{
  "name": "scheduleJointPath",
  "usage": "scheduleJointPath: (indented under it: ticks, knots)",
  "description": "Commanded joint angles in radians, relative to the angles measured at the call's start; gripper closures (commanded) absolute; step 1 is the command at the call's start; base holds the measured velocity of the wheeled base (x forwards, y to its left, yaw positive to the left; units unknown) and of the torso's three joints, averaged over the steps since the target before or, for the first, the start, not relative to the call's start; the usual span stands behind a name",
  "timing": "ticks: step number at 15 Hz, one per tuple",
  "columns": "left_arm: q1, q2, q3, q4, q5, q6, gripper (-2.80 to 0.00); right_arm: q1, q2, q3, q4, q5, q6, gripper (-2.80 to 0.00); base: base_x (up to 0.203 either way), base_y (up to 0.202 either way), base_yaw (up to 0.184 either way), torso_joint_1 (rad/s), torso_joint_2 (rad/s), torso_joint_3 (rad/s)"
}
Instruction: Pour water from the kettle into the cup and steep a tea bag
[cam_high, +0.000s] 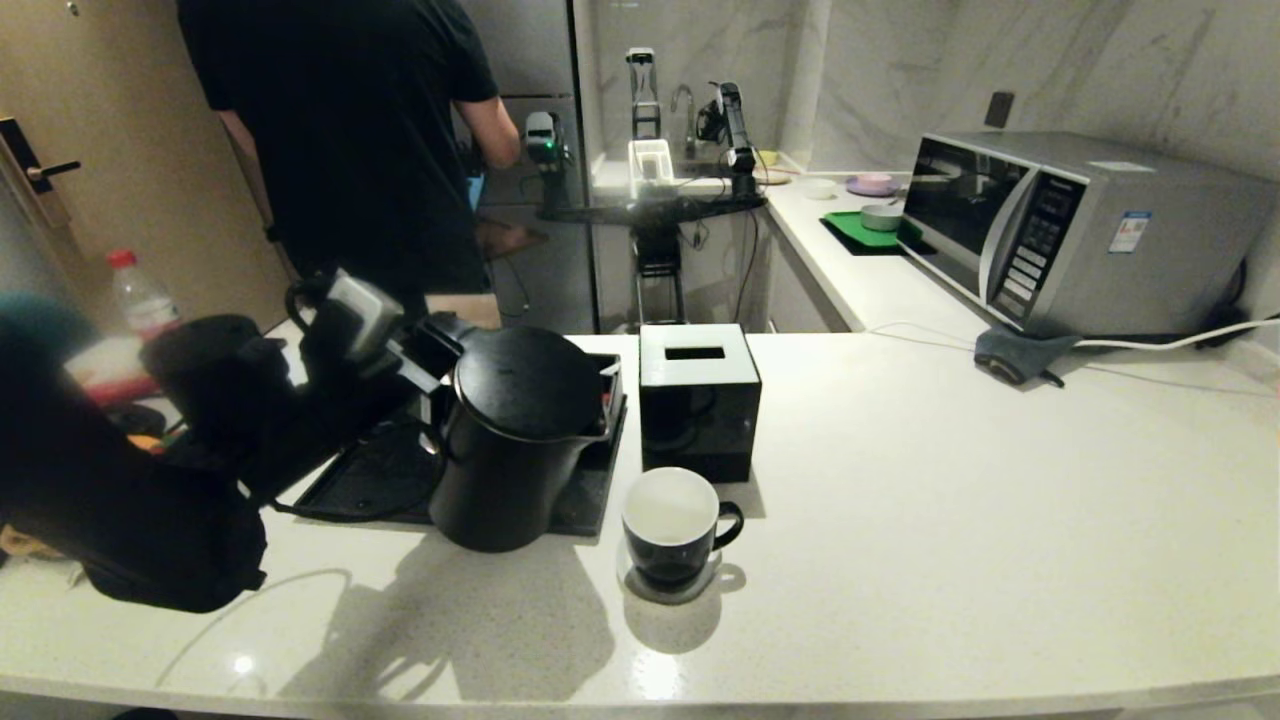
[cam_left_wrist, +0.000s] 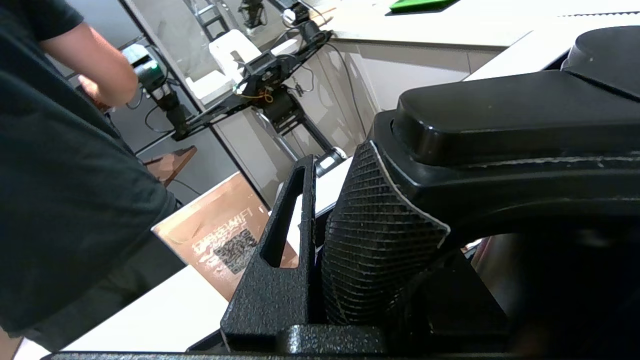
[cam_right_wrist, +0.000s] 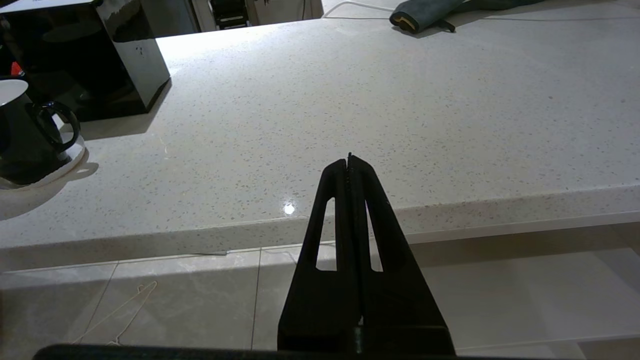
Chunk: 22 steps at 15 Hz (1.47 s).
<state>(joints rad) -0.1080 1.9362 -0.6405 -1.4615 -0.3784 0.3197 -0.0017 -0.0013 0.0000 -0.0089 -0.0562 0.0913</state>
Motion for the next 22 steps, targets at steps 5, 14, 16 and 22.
scheduleJointPath:
  ticks: [5, 14, 16, 22]
  knots:
    - [-0.032, 0.006, -0.034, 0.027, -0.001, 0.036, 0.00, 0.000, 0.001, 0.000, 0.000, -0.001, 0.001, 0.00, 0.000, 0.000, 0.000, 0.000, 0.00, 0.000]
    - [-0.047, 0.007, -0.071, 0.070, 0.001, 0.086, 0.00, 0.000, 0.001, 0.000, 0.000, -0.001, 0.001, 0.00, 0.000, 0.000, 0.000, 0.000, 0.00, 0.000]
    - [-0.047, 0.012, -0.079, 0.072, 0.001, 0.095, 0.00, 0.000, 0.001, 0.000, 0.000, -0.001, 0.001, 0.00, 0.000, 0.000, 0.000, 0.000, 0.00, 0.000]
    - [-0.047, 0.012, -0.085, 0.118, 0.001, 0.159, 0.00, 0.000, 0.001, 0.000, 0.000, -0.001, 0.001, 0.00, 0.000, 0.000, 0.000, 0.000, 0.00, 0.000]
